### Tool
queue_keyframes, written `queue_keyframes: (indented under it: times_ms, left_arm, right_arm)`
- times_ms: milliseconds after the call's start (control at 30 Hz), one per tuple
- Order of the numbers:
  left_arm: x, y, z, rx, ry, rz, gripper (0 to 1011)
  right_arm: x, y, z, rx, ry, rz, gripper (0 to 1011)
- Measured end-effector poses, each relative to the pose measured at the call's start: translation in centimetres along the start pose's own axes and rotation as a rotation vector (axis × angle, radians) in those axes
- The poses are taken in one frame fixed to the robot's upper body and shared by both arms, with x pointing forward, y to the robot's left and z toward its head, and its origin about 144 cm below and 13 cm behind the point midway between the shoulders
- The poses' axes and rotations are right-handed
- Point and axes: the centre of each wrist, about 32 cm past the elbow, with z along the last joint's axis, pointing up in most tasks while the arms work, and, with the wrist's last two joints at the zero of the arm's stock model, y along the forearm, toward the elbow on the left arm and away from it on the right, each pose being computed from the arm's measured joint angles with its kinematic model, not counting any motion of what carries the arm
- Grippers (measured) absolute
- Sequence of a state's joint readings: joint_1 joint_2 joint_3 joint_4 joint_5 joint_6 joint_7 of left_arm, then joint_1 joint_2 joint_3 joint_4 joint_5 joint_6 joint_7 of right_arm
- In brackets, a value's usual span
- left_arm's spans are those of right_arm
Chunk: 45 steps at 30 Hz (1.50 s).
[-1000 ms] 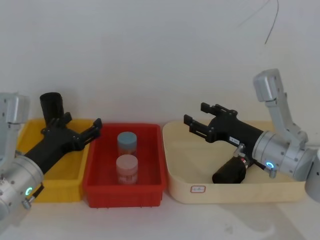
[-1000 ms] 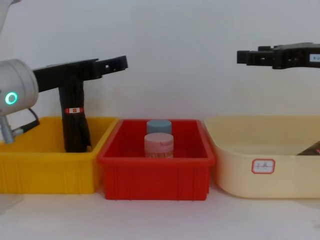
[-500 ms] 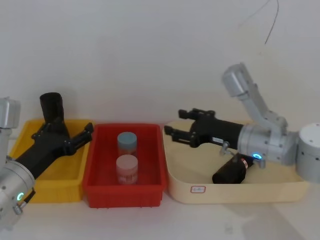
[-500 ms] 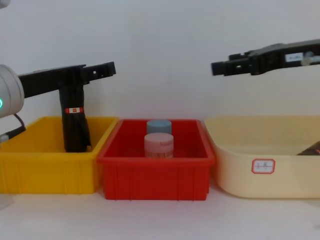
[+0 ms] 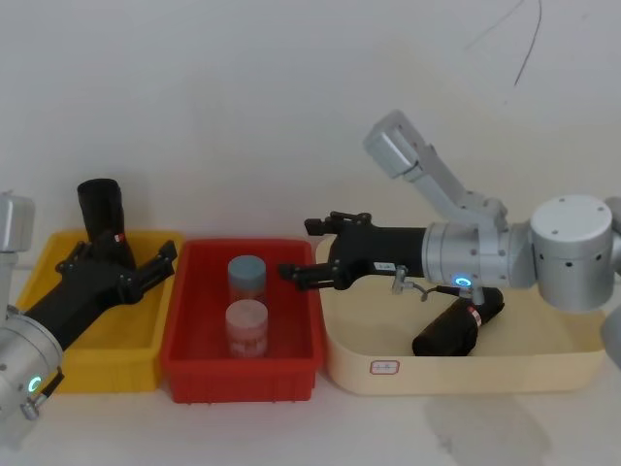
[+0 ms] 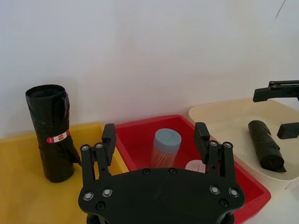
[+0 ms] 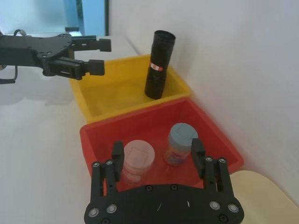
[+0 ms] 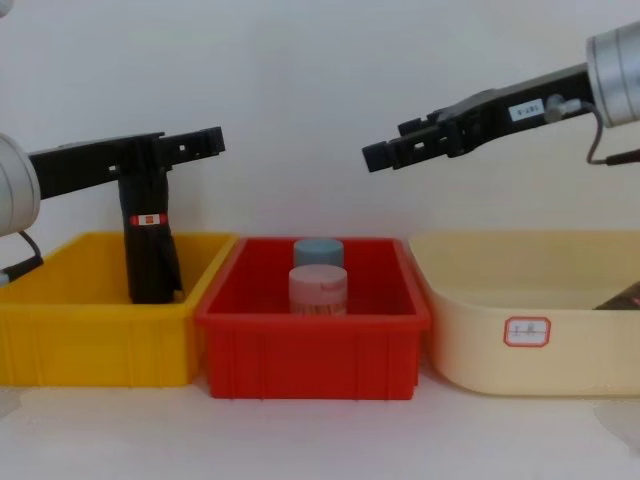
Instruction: Pick up the garbage bag with the one hand and transfer it to the other hand.
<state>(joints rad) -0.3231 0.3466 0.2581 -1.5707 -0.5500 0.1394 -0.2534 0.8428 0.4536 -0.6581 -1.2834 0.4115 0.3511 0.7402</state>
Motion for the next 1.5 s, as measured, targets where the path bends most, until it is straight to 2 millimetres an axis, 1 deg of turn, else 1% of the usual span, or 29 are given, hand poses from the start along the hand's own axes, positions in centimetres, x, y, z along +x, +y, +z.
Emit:
queue_keyframes:
  times_ms: [33,100,133,233,400,633,1200,1500]
  left_arm:
    - [0.0,0.0,0.0,0.0,0.0,0.001,1000]
    - [0.0,0.0,0.0,0.001,0.0,0.001,1000]
    - [0.0,0.0,0.0,0.001,0.0,0.001,1001]
    - [0.0,0.1,0.0,0.001,0.0,0.002,1001]
    - [0.0,0.1,0.0,0.002,0.0,0.003,1001]
    - [0.1,0.1,0.0,0.001,0.0,0.004,1000]
    - [0.1,0.1,0.0,0.002,-0.001,0.004,1001]
    - [0.1,0.1,0.0,0.002,-0.001,0.004,1000]
  right_arm:
    - [0.0,0.1,0.1,-0.003,-0.002,0.004,884]
    - [0.1,0.2,0.3,-0.009,-0.005,0.01,911]
    - [0.2,0.3,0.5,-0.014,-0.007,0.015,945]
    - [0.2,0.6,0.7,-0.024,-0.012,0.025,1001]
    - [0.3,0.8,0.9,-0.032,-0.017,0.034,1001]
    - [0.2,1.1,0.7,-0.035,-0.01,0.039,1001]
    - [0.2,4.3,-0.3,-0.057,0.014,0.051,1001]
    - [0.3,5.6,-0.7,-0.083,0.019,0.073,1001]
